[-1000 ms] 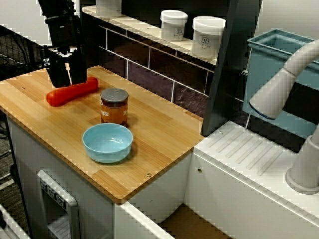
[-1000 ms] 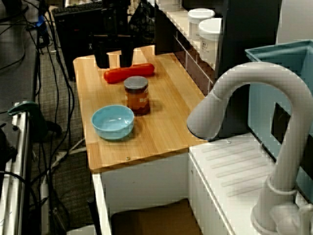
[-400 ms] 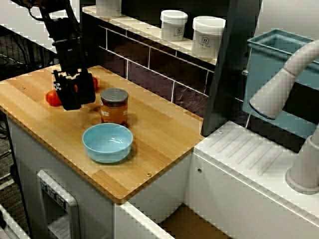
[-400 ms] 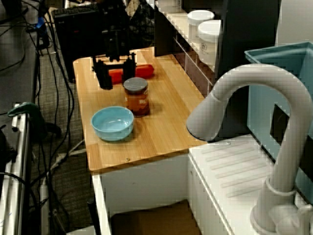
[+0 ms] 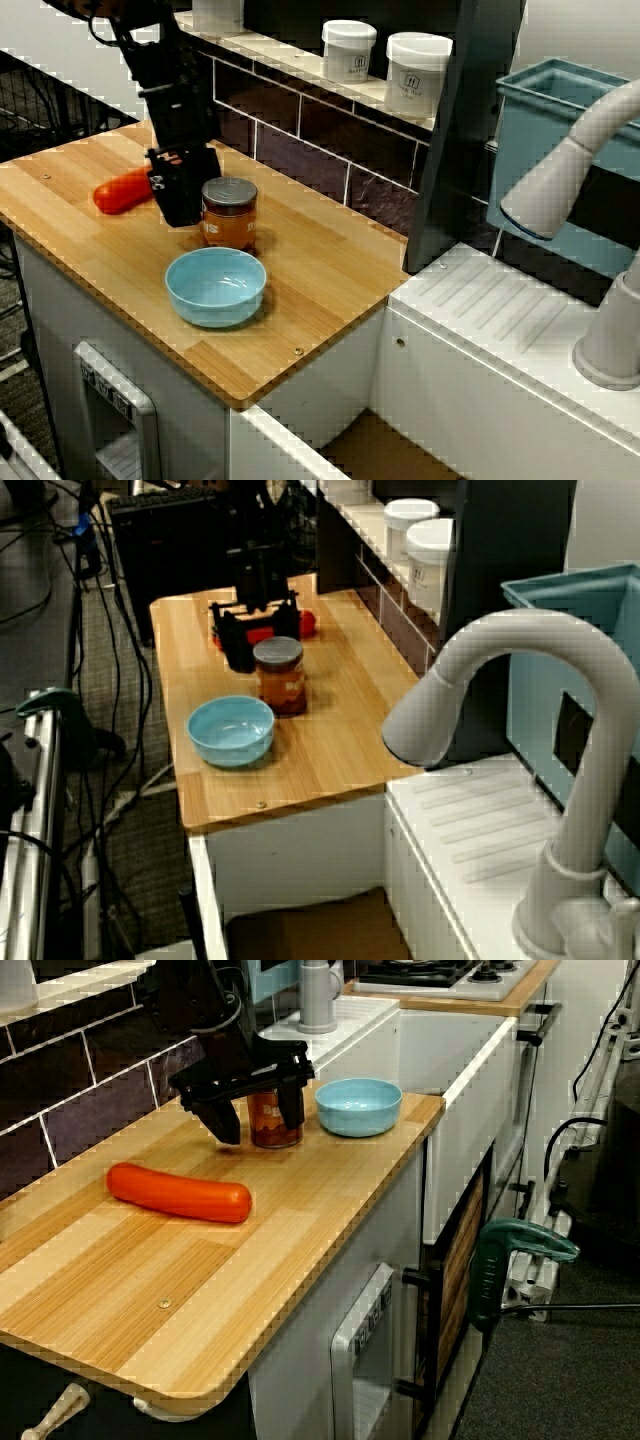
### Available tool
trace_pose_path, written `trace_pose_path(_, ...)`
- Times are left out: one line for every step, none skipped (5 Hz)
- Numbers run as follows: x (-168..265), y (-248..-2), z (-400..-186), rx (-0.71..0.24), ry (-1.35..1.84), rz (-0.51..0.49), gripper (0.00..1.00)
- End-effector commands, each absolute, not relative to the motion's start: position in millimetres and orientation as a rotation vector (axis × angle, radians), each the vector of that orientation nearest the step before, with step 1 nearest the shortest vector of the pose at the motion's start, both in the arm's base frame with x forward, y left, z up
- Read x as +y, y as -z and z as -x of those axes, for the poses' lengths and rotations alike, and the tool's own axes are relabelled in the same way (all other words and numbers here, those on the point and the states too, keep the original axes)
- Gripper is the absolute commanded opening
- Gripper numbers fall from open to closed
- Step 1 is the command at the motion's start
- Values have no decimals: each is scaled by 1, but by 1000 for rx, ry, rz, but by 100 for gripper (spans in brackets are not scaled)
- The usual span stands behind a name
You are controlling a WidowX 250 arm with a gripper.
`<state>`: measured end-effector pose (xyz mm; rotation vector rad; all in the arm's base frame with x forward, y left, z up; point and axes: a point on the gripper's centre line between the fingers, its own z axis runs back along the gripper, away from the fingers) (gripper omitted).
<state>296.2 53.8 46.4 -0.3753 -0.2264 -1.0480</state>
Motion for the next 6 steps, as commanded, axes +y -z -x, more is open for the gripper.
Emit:
trace_pose_path(24, -68, -306, -282, 1043, 321, 100)
trace_pose_path(10, -68, -302, -279, 1046, 329, 100)
trace_pose_path(-1, -69, -296, -273, 1053, 336, 100)
trace_pose_path(-10, -73, -292, -273, 1040, 356, 100)
trace_pose_path(-17, -80, -290, -285, 1010, 381, 100)
trace_pose_path(-17, -81, -289, -297, 965, 378, 100)
